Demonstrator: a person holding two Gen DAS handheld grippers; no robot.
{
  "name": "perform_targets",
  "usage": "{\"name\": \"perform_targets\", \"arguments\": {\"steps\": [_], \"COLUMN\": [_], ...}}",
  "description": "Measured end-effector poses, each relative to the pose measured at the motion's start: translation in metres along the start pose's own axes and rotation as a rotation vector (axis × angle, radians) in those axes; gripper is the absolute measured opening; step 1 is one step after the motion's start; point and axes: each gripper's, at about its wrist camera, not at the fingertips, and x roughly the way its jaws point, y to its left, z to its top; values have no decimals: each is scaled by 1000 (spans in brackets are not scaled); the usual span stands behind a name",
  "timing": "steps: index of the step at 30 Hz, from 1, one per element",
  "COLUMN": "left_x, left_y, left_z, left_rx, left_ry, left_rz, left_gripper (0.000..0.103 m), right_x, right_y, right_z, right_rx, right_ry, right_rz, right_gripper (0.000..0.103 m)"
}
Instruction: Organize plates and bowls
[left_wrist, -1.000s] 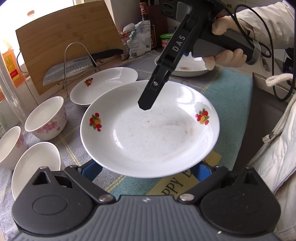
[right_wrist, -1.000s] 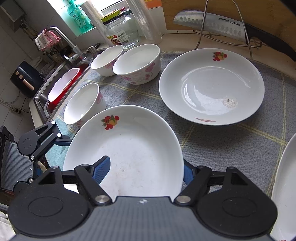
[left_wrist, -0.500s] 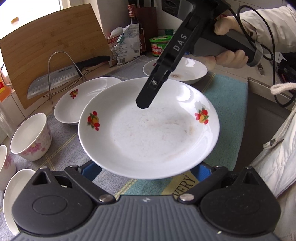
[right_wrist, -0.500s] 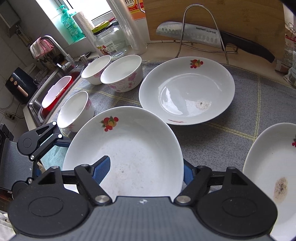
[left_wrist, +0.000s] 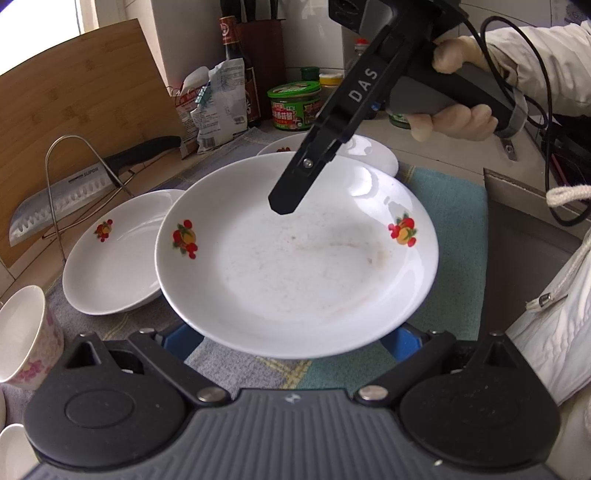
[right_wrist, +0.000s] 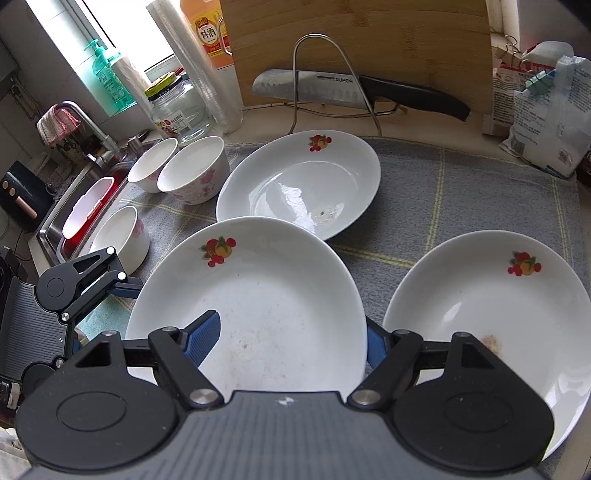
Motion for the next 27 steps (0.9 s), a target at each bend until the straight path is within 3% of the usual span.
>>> {"name": "perform_targets", "arguments": {"steps": [27], "left_x": [72], "left_y": [-15], "left_z": [71], "left_rx": [106], "left_ry": [12], "left_rz": [-94], "left_gripper": [100], "right_x": [-40], "right_y": [-86], "right_z": [-12], "right_rx": [115], "right_ry": [-73], "right_rz": [-97], "right_gripper": [83]}}
